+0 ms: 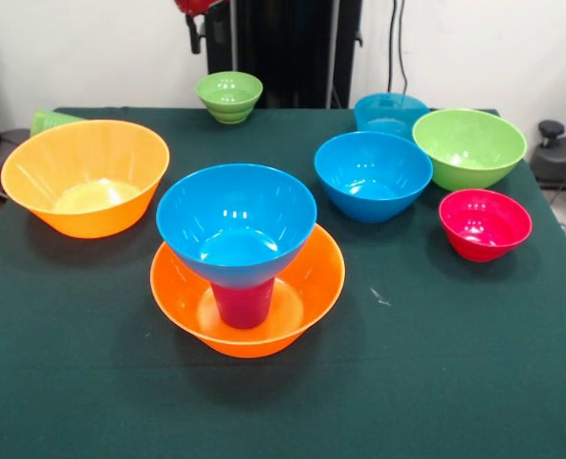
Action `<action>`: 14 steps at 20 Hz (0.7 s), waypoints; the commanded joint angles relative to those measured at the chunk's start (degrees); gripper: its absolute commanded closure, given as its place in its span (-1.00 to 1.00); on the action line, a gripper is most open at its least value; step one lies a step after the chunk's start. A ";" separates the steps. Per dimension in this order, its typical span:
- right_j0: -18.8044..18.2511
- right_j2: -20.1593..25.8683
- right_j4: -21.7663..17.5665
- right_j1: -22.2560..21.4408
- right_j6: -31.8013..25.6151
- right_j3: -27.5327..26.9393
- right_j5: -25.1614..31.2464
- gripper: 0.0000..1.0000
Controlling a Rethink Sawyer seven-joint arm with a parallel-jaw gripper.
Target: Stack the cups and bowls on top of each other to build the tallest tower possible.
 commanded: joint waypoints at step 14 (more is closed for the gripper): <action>3.28 5.15 -3.42 -2.11 6.01 -3.64 -7.76 -1.00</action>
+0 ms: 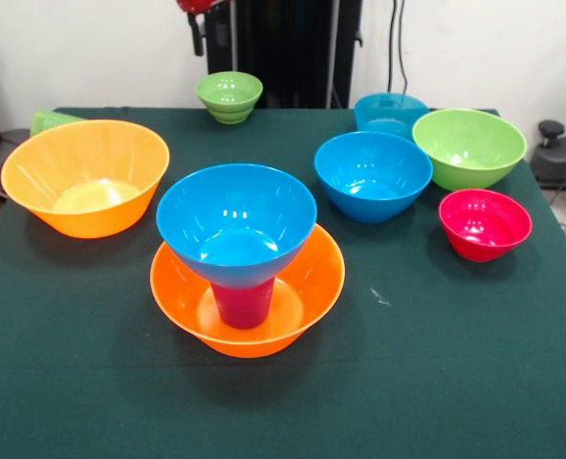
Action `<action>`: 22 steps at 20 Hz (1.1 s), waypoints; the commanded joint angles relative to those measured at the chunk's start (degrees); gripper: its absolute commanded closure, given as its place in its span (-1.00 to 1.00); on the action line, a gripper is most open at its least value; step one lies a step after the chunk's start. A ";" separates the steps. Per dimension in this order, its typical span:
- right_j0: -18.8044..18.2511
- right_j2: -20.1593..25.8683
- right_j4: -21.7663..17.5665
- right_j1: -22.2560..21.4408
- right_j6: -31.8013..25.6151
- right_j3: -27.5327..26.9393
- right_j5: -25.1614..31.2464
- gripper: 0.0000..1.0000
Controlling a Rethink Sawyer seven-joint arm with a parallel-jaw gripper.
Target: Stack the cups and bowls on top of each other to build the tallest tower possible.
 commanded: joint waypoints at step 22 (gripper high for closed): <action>-8.29 24.64 -0.12 -9.91 4.66 2.83 4.54 -1.00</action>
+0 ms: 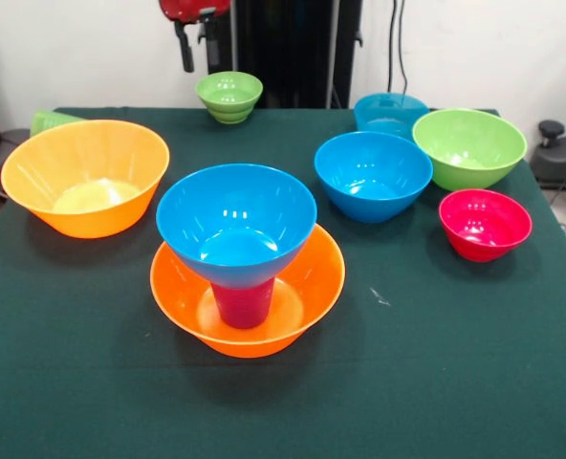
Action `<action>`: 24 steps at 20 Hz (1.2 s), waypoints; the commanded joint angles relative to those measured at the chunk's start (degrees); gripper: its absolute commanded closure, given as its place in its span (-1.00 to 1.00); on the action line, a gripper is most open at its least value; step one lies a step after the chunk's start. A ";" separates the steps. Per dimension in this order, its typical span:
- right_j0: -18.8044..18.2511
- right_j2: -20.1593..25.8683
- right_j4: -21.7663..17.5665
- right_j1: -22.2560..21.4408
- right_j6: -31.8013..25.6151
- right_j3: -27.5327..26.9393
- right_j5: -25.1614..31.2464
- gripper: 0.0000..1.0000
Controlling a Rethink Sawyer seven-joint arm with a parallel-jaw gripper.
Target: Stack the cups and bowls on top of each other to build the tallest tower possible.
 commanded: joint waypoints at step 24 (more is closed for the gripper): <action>8.08 -1.79 -2.87 10.88 5.29 -9.16 0.53 -1.00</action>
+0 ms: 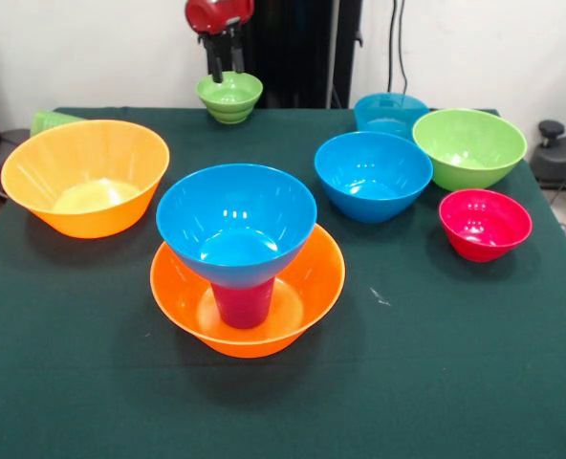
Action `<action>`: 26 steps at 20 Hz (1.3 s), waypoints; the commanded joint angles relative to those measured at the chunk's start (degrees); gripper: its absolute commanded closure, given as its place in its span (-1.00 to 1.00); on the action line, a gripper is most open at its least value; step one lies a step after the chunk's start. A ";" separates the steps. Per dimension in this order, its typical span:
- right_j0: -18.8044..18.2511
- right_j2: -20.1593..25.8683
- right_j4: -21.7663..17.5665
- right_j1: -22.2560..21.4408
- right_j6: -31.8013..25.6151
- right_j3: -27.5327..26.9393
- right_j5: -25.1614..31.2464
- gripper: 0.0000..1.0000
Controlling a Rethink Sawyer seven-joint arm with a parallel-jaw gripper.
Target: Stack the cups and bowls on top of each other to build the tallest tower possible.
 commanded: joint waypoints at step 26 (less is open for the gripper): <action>-12.35 16.19 -2.09 1.03 -1.56 -1.95 10.74 -1.00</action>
